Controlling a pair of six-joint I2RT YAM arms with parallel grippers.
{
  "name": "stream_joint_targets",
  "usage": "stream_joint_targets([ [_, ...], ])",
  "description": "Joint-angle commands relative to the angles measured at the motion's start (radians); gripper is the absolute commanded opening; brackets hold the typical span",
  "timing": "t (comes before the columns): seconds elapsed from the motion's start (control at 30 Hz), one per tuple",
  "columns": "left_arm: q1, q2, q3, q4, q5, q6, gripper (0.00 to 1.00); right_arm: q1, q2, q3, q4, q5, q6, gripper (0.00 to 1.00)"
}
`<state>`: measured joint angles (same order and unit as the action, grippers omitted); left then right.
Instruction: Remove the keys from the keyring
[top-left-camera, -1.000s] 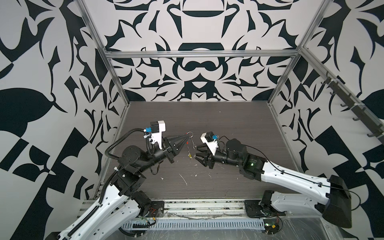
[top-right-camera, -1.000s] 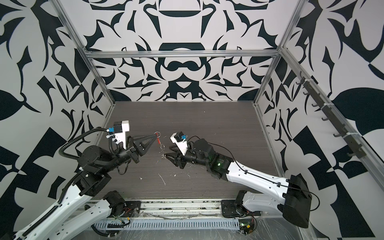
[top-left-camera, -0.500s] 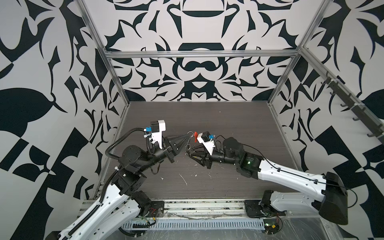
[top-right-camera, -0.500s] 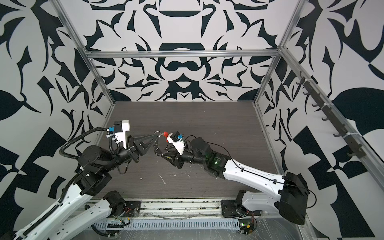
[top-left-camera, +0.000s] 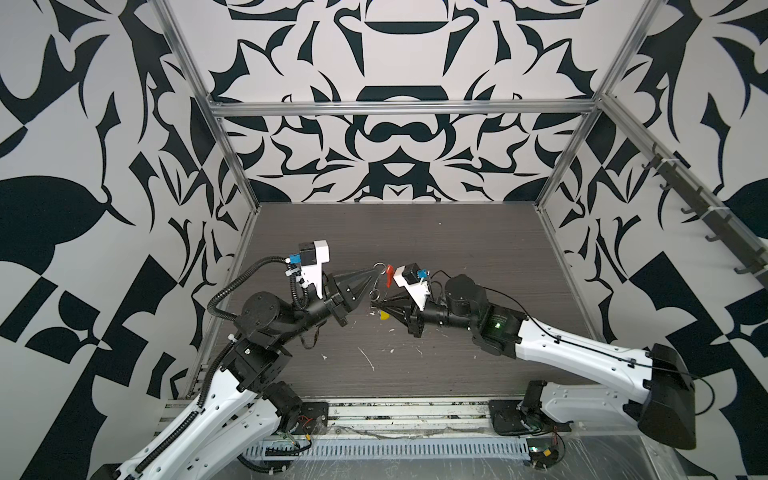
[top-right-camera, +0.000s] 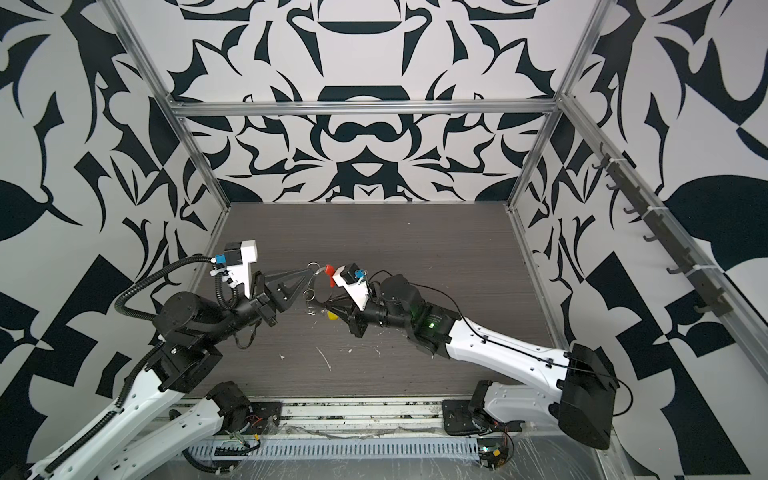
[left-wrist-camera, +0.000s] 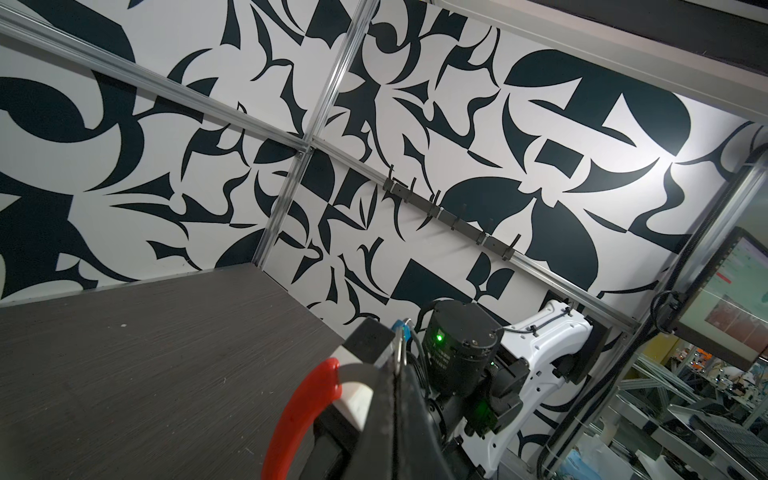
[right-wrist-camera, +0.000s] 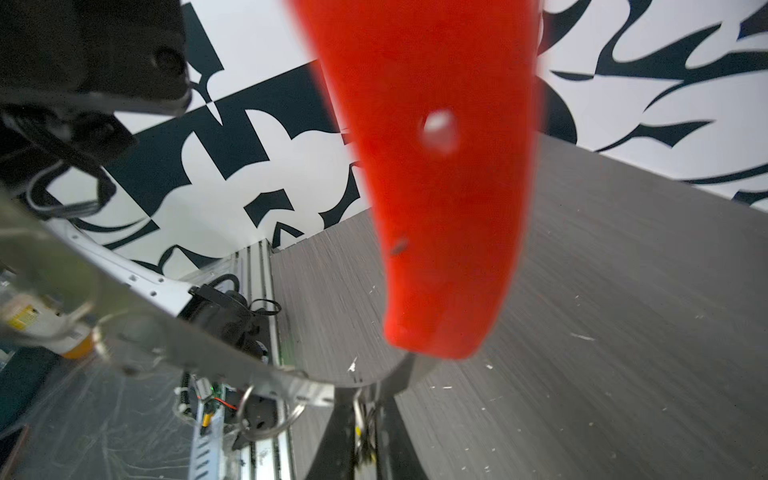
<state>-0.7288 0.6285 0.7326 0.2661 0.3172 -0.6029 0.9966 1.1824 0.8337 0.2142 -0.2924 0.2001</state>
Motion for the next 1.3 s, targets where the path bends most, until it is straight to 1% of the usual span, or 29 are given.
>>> stream_joint_targets([
  [0.0,-0.003,-0.025,0.009,0.02,-0.017,0.002,0.0,0.005,-0.034,0.042,0.001,0.025,-0.011,0.06],
  [0.07,-0.003,-0.04,0.008,-0.003,-0.037,0.012,0.0,0.005,-0.045,0.04,-0.012,0.03,-0.016,0.01],
  [0.1,-0.003,-0.048,0.005,-0.017,-0.048,0.018,0.0,0.004,-0.052,0.038,-0.019,0.031,-0.017,0.0],
  [0.27,-0.003,-0.101,-0.01,-0.083,-0.133,0.042,0.0,0.004,-0.083,0.039,-0.049,0.041,-0.028,0.0],
  [0.5,-0.003,-0.173,-0.046,-0.193,-0.198,0.047,0.0,0.005,-0.122,0.071,-0.122,0.038,-0.058,0.0],
  [0.57,-0.003,-0.192,-0.057,-0.232,-0.213,0.037,0.1,0.005,-0.133,0.08,-0.138,0.038,-0.064,0.0],
  [0.6,-0.003,-0.204,-0.064,-0.254,-0.227,0.031,0.16,0.004,-0.138,0.086,-0.151,0.039,-0.069,0.0],
  [0.7,-0.003,-0.248,-0.075,-0.332,-0.293,0.023,0.29,0.005,-0.151,0.107,-0.191,0.042,-0.082,0.0],
  [0.8,-0.003,-0.311,-0.087,-0.397,-0.371,0.036,0.37,0.004,-0.157,0.125,-0.225,0.042,-0.091,0.0],
  [0.93,-0.003,-0.379,-0.083,-0.487,-0.486,0.043,0.41,0.005,-0.166,0.143,-0.262,0.043,-0.093,0.0],
  [0.97,-0.003,-0.389,-0.081,-0.501,-0.498,0.046,0.43,0.004,-0.167,0.148,-0.272,0.042,-0.095,0.0],
  [1.07,-0.003,-0.401,-0.07,-0.518,-0.504,0.059,0.44,0.004,-0.17,0.161,-0.299,0.042,-0.096,0.0],
  [1.2,-0.003,-0.385,-0.019,-0.581,-0.548,0.075,0.44,0.004,-0.178,0.178,-0.339,0.045,-0.093,0.0],
  [1.27,-0.003,-0.377,-0.001,-0.583,-0.533,0.089,0.45,0.005,-0.178,0.186,-0.361,0.044,-0.091,0.0],
])
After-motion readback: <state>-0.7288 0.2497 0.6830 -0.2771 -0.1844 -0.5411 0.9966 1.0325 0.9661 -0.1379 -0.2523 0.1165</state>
